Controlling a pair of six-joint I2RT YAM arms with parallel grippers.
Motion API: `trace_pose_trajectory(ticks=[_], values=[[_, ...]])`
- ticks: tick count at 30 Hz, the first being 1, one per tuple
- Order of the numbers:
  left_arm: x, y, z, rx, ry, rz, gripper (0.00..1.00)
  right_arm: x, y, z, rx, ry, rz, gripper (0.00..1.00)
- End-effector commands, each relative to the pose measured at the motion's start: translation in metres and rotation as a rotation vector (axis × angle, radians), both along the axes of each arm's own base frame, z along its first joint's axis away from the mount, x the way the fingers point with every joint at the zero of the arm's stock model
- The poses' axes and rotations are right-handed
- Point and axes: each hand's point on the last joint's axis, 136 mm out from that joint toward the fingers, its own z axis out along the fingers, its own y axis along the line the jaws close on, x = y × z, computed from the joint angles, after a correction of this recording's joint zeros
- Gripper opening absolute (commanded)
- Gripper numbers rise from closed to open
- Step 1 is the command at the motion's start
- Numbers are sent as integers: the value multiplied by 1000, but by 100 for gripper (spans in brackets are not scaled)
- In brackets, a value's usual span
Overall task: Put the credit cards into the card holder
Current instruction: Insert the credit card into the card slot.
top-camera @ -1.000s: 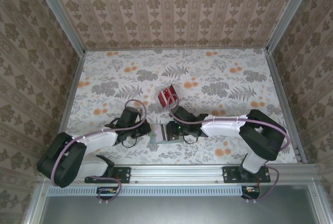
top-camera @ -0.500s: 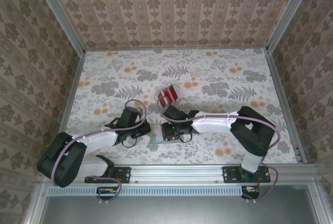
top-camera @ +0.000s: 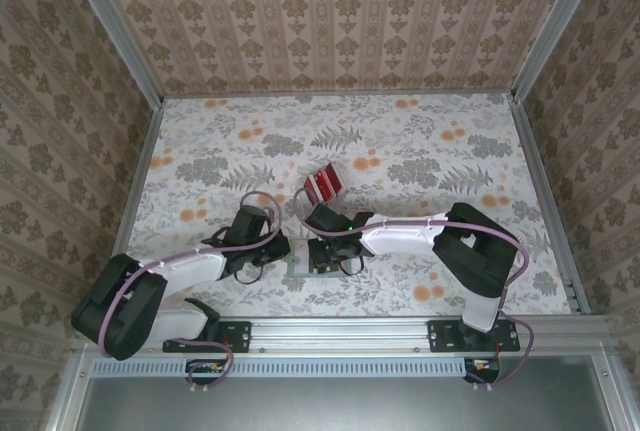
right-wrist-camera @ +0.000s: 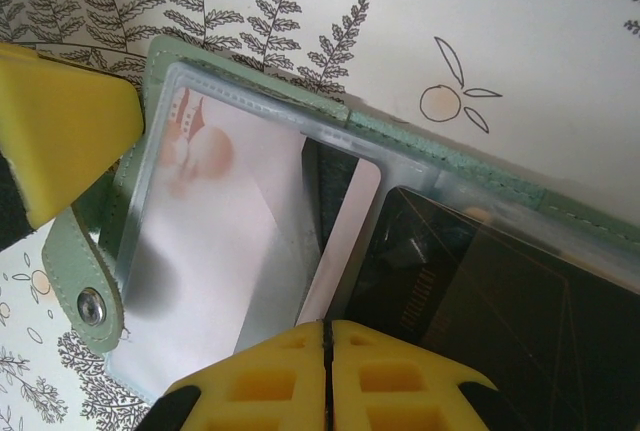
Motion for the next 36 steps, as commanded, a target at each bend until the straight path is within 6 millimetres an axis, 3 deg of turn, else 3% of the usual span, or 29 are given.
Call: trace_pose_trajectory(ticks=[1,5,11,12,14,16,20,23,28,31,36], values=[[-25,12,-23,73,104,-14,0,-3,-18,-7,-47,14,-3,8],[-24,15,-21,86,98,-13,0,-1,-34,-7,-58,11,-23,8],[-19,9,-7,70,71,-32,0,1,-30,-3,-36,6,-16,8],[-18,8,-3,66,64,-40,6,2,-29,-4,-36,7,-15,8],[-15,5,8,53,42,-55,29,2,-29,-4,-37,6,-16,8],[-13,3,18,44,12,-67,41,3,-31,-5,-38,5,-21,8],[-12,3,38,24,-57,-88,51,2,-33,-9,-27,18,-32,8],[-16,1,47,7,-65,-103,52,3,-33,-10,-18,21,-35,8],[-32,4,44,111,4,-133,54,4,-34,-12,-11,26,-45,8],[-42,-2,42,177,34,-182,63,4,-34,-14,0,33,-50,8],[-49,-12,24,282,83,-239,67,4,-34,-15,9,37,-56,8]])
